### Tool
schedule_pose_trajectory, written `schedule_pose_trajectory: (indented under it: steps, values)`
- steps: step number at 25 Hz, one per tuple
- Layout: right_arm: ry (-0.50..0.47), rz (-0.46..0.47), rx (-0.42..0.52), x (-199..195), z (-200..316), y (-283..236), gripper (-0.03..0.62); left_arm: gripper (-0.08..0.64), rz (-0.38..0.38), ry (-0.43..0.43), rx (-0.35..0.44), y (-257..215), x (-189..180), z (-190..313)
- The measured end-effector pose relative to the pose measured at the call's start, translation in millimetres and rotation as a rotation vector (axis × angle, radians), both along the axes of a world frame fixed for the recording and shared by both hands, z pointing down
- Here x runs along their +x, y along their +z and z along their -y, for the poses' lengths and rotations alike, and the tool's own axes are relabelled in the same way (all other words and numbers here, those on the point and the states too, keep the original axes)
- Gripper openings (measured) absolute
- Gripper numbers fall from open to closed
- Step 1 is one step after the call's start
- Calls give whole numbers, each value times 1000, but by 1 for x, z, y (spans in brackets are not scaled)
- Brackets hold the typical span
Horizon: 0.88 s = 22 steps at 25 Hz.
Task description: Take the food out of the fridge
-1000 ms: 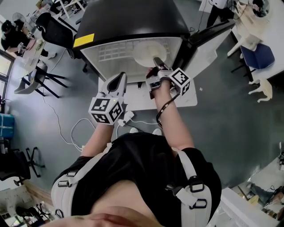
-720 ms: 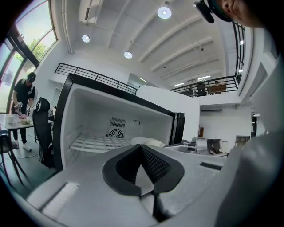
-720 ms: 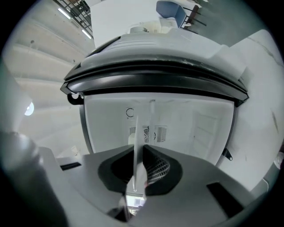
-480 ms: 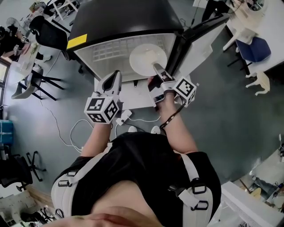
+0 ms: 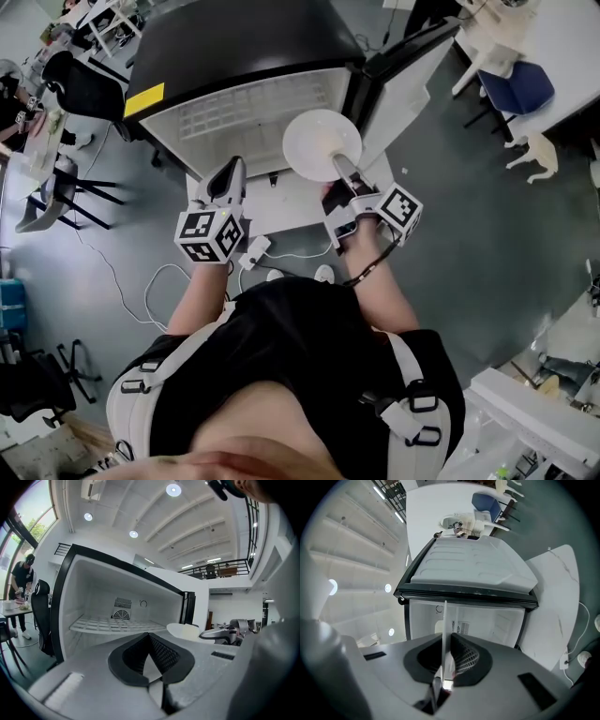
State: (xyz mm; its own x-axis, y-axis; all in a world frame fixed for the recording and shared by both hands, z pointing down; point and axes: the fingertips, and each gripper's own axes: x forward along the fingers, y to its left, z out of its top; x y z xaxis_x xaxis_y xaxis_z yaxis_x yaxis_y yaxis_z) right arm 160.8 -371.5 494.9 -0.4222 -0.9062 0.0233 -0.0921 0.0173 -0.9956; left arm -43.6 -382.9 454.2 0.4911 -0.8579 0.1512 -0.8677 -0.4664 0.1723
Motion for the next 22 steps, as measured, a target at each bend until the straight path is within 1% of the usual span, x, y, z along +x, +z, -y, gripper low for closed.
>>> schedule_pose_trajectory:
  steps: [5,14,19,22]
  values:
    - [27,2,1,10,-5,2,26,2,14,19,1,4,4,-3]
    - [32,11,-13,10,-9,5,26,2,23,27,6,0,5,-7]
    - [34,22,-5,10,-10,5,26,2,0,45,-2,-3,10,-11]
    - [32,26,-2,8,-10,6,26,2,2,53,4,-5,13,-12]
